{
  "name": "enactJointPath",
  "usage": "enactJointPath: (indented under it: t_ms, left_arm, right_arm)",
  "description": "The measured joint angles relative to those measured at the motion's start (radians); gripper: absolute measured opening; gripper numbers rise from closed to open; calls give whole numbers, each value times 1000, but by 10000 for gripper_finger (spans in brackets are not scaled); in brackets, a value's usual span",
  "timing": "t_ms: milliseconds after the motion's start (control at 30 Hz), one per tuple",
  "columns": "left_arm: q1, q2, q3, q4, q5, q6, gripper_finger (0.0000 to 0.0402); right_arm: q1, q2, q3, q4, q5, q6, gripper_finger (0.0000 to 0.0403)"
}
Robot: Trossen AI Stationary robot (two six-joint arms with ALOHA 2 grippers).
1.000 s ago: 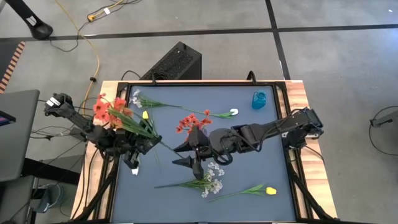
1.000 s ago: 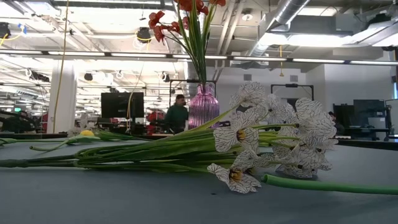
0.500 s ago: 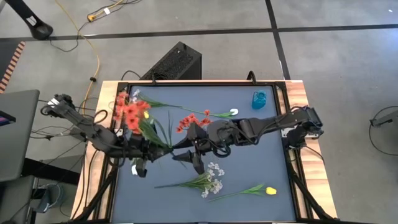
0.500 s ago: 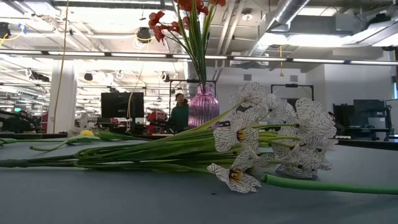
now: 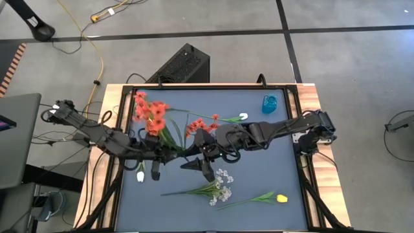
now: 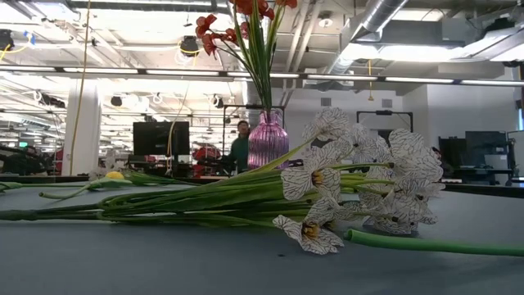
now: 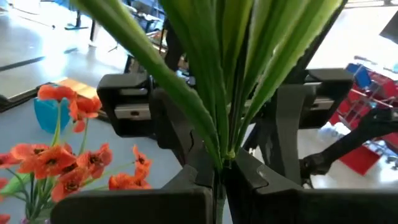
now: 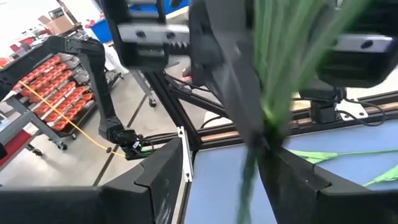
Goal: Sort flowers into vase by color
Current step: Put the orange flower into the pink vase
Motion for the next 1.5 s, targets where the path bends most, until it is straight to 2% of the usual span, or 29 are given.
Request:
enactJointPath:
  t_ms: [233,633,767,933,1100,1233,1367,1500]
  left_arm:
    - [7,-1,0,-33,24,-17,0]
    - [7,-3,0,-38,-25,-9,3]
    - [7,-3,0,-39,-59,-10,23]
    - [8,-5,2,-25,-56,30,70]
    - [8,-36,0,27,-116,107,121]
    - [10,-60,-2,87,-124,198,149]
    - [19,-95,1,73,-182,252,161]
    - [44,-110,0,28,-254,274,162]
  right_arm:
    - [-14,0,0,-8,0,-3,200]
    - [-32,-1,0,-12,-6,-3,57]
    - [-35,-2,0,-9,-8,-9,35]
    - [-34,-28,-1,-3,-8,-69,34]
    - [-47,-128,-2,-35,-8,-172,33]
    - [-65,-233,-14,-99,-11,-241,32]
    - [-84,-348,-104,-117,28,-303,32]
    - [-119,-531,-266,-83,97,-317,32]
